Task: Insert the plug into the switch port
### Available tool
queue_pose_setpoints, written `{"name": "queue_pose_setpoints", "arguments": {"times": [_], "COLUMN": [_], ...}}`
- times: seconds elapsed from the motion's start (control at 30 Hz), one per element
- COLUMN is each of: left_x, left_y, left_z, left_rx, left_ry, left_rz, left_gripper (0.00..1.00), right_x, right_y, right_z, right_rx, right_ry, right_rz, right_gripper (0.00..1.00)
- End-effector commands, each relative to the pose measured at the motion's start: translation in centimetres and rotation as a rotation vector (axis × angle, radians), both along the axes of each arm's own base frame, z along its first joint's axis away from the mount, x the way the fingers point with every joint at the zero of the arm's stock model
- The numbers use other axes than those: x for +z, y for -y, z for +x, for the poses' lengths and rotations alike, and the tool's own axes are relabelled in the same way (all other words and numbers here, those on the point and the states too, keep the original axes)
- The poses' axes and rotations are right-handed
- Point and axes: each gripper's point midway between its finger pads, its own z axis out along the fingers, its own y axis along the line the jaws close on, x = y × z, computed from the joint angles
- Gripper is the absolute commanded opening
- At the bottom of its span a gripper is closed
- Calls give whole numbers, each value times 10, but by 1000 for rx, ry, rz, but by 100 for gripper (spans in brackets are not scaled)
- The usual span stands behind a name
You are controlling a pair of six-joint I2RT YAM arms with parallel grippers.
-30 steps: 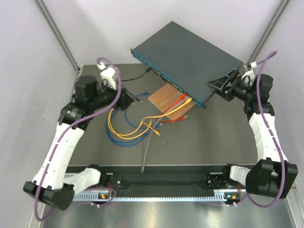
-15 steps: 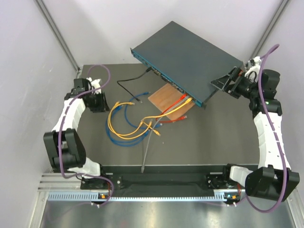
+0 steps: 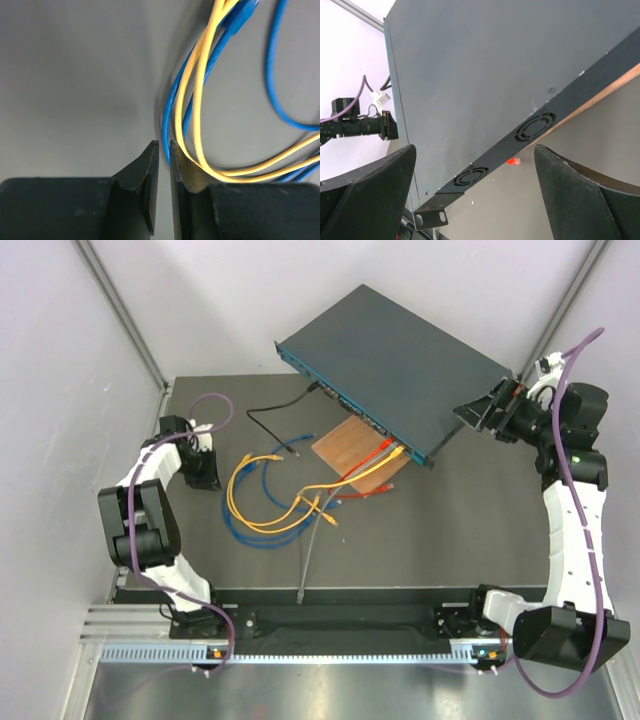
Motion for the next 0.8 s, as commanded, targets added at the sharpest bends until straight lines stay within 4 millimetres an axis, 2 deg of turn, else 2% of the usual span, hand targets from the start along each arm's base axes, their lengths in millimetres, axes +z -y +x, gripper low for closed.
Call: {"name": "queue_pose_setpoints", "arguments": {"times": [0.0, 0.23, 0.5, 0.77], "left_x": [-14, -36, -49, -56], "left_y": [-2, -8, -7, -13], "left_z": [-6, -12, -11, -2], "left_rx": [-50, -45, -48, -29], "left_ry": [-17, -58, -74, -65], "left_rz": [18, 49, 60, 170], "left_gripper": [20, 21, 28, 26], "right_x": [17, 17, 14, 14], "right_y": [3, 5, 6, 6], "right_z": [0, 5, 9, 12], "right_rx": [4, 1, -1, -1], "right_ry": [53, 44, 28, 32], "right_rz": [-28, -15, 2, 4], "right_gripper": [100, 100, 100, 100]}}
